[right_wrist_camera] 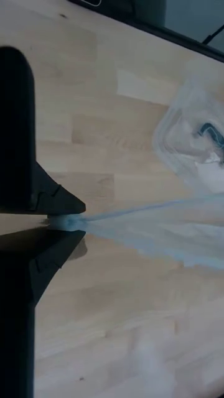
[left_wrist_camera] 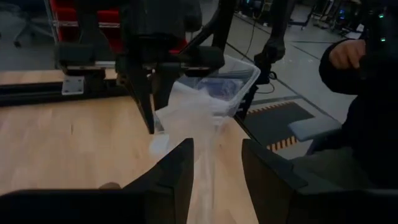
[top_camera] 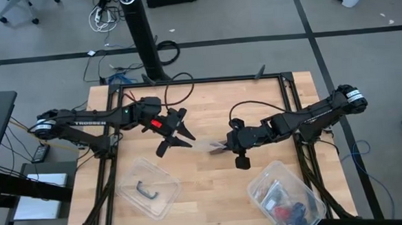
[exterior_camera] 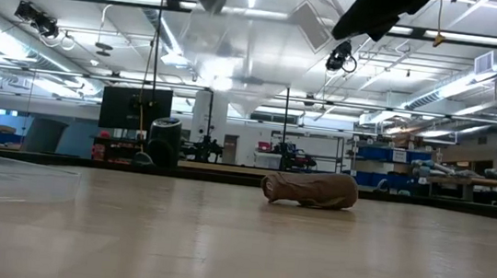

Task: Roll bandage
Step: Put the rolled brown bandage into the transparent zip bag

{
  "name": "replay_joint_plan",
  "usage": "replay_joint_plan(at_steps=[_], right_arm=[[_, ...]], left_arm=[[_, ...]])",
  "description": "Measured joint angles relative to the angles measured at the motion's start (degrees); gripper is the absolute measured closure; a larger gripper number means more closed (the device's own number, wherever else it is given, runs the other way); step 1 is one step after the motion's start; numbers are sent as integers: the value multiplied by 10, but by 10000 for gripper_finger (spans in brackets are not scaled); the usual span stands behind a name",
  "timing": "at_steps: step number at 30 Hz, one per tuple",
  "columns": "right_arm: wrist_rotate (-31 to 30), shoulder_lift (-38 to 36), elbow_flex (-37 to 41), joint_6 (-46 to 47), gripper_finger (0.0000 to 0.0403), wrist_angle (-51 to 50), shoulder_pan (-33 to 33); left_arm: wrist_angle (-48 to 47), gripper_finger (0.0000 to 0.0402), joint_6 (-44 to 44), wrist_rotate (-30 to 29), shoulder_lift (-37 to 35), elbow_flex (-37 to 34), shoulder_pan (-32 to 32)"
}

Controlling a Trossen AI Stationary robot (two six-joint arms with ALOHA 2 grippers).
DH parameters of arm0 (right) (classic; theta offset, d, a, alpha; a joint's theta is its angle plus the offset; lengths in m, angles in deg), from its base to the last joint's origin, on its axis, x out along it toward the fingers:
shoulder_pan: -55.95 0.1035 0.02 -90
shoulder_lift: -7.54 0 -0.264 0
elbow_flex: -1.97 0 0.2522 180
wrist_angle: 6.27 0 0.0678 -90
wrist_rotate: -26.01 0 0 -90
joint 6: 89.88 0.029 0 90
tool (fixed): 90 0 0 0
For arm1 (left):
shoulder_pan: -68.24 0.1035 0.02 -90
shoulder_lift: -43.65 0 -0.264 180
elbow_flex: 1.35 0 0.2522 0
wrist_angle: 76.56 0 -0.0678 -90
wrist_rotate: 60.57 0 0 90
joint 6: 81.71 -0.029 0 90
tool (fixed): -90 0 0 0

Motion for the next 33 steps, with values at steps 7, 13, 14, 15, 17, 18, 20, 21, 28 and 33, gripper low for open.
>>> replay_joint_plan(at_steps=[7, 13, 14, 15, 17, 18, 20, 21, 28, 33], right_arm=[[1, 0, 0, 11, 383, 0, 0], [1, 0, 0, 11, 383, 2, 0], [1, 0, 0, 10, 383, 4, 0], [1, 0, 0, 8, 383, 8, 0], [1, 0, 0, 0, 383, 18, 0], [1, 0, 0, -3, 383, 23, 0], [1, 0, 0, -6, 383, 35, -2], [1, 0, 0, -7, 383, 38, -3], [2, 0, 0, -15, 383, 68, -6], [11, 0, 0, -18, 383, 99, -6]], left_arm=[[2, 262, -1, -22, 3, 0, -3], [2, 271, -2, -62, 8, 1, -11], [2, 278, -2, -79, 7, 1, -15], [1, 286, -2, -93, 8, 1, -19], [-1, 311, -8, -113, 10, 1, -28], [2, 326, -16, -114, 12, 1, -32], [0, 359, -18, -116, 14, 1, -40], [1, 378, -18, -116, 19, 1, -45], [7, 399, -37, -162, 51, 0, -67], [41, 400, -42, -181, 71, -1, -74]])
